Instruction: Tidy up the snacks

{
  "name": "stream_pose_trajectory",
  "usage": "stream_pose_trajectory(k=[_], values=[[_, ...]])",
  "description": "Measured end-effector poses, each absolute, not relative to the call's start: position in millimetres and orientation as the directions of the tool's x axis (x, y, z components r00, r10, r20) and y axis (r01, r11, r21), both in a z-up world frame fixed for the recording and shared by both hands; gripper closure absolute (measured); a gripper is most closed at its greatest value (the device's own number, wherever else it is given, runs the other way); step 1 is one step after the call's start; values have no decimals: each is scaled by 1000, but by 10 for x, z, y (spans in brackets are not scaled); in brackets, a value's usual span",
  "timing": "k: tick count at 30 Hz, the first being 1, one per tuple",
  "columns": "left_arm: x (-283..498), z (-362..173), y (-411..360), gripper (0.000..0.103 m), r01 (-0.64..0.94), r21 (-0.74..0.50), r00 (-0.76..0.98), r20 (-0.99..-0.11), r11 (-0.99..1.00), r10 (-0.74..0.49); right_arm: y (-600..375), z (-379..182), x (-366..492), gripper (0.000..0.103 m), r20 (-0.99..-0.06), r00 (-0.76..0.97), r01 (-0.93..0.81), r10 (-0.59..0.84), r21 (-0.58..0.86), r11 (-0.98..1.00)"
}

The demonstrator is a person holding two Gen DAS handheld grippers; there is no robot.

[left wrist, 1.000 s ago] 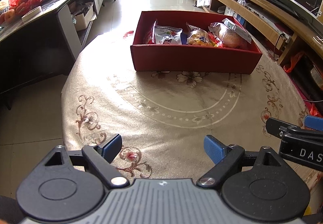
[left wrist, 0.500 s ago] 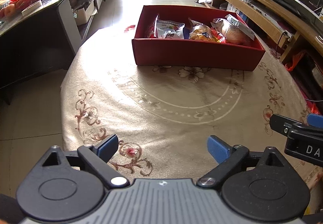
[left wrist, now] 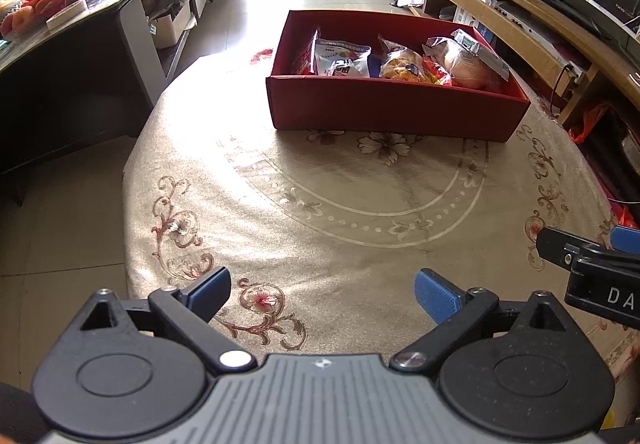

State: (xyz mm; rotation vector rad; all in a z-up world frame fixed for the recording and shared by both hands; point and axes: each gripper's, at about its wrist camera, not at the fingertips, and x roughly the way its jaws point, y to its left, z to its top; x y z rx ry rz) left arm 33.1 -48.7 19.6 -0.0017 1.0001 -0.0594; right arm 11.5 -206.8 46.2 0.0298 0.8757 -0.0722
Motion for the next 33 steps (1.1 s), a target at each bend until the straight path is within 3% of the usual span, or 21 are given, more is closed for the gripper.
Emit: stream_pose_trajectory(k=[9, 33], values=[[326, 199, -488, 2, 46, -16, 546, -837, 999, -38, -2064, 463, 116, 13, -768, 638, 75, -51, -4, 997], [323, 188, -503, 2, 57, -8, 544, -838, 998, -38, -2046, 433, 148, 13, -774, 631, 63, -49, -11, 998]])
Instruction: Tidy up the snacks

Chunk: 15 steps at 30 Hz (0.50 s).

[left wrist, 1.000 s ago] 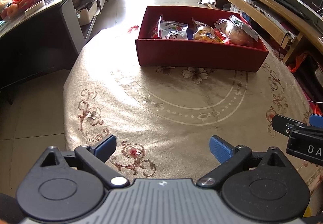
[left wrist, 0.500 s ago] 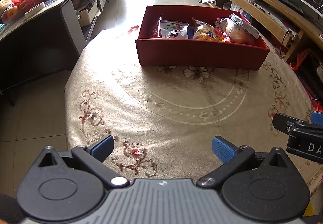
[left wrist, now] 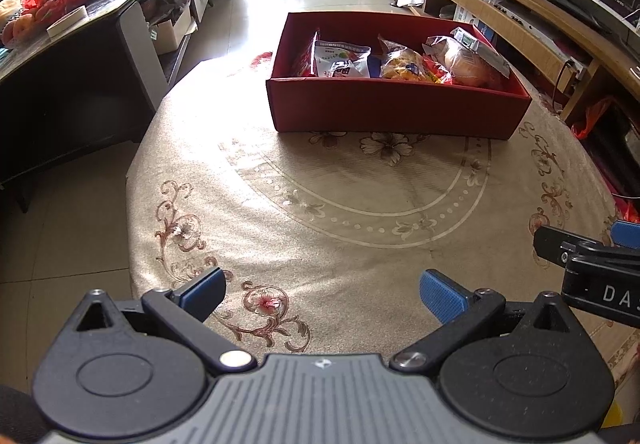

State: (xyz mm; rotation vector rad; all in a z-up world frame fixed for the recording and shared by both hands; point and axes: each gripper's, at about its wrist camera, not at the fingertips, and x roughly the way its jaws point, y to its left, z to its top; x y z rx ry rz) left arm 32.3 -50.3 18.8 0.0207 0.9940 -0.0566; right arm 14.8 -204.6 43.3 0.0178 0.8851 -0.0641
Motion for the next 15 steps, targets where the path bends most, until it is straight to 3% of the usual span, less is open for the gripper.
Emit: stream_pose_trajectory(k=[15], values=[[315, 199, -500, 2, 57, -7, 553, -833, 998, -37, -2043, 435, 151, 12, -775, 630, 62, -49, -12, 998]])
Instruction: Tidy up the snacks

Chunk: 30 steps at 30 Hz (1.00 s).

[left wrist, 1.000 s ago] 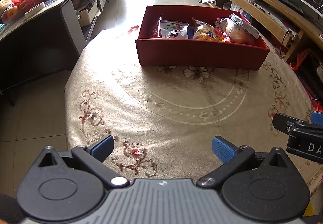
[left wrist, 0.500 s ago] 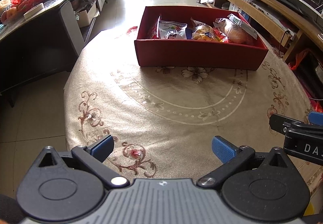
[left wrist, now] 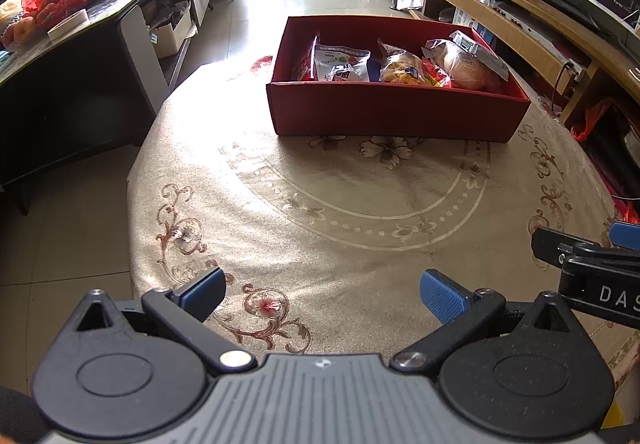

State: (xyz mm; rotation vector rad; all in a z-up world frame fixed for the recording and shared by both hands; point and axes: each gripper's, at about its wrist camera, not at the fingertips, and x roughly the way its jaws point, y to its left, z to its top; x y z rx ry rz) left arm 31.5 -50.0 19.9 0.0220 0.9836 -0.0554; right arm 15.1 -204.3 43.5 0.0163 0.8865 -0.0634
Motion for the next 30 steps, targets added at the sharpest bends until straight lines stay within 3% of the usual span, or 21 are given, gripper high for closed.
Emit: stream_pose_trajectory(k=[30], values=[[267, 281, -469, 3, 39, 35, 621, -783, 999, 3, -2064, 453, 157, 11, -771, 635, 60, -46, -10, 998]])
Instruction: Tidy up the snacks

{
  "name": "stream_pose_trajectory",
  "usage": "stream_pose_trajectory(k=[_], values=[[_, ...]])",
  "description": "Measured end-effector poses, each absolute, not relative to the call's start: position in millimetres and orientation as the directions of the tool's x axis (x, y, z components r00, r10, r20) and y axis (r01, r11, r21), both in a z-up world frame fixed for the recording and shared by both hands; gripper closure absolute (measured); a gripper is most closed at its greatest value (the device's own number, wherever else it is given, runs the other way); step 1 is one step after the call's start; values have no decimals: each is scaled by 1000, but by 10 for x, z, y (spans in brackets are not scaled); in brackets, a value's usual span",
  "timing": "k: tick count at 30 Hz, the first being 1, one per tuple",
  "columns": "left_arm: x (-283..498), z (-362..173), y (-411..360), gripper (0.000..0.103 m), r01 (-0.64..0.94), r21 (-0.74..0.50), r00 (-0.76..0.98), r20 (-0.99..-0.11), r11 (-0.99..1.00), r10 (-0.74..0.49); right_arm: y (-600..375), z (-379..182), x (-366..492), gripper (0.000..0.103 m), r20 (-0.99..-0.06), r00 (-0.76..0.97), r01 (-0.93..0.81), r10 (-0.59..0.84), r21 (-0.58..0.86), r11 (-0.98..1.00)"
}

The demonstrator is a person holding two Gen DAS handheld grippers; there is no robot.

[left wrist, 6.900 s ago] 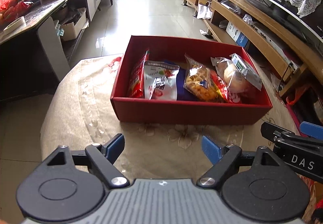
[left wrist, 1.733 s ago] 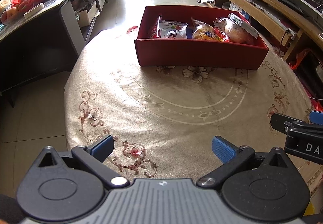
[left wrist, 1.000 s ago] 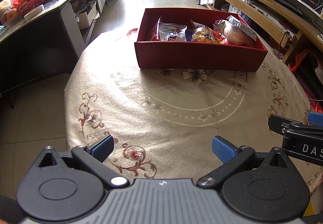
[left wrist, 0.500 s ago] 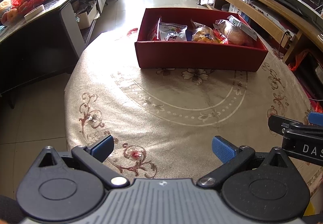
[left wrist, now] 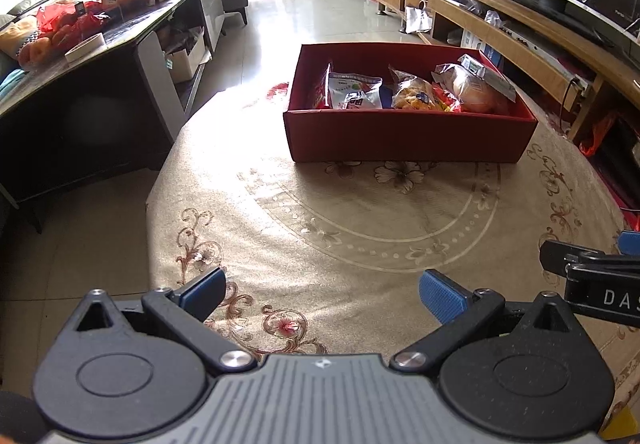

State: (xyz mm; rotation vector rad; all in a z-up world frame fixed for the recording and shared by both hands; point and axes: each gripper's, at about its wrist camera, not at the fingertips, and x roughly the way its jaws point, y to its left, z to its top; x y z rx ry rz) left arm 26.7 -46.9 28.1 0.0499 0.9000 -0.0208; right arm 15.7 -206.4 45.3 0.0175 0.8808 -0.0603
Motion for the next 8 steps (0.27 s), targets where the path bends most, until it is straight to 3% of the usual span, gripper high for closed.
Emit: stream_pose_trajectory(k=[8], values=[[278, 249, -448, 3, 25, 20, 598, -801, 999, 1, -2069, 449, 156, 10, -772, 634, 60, -46, -10, 998]])
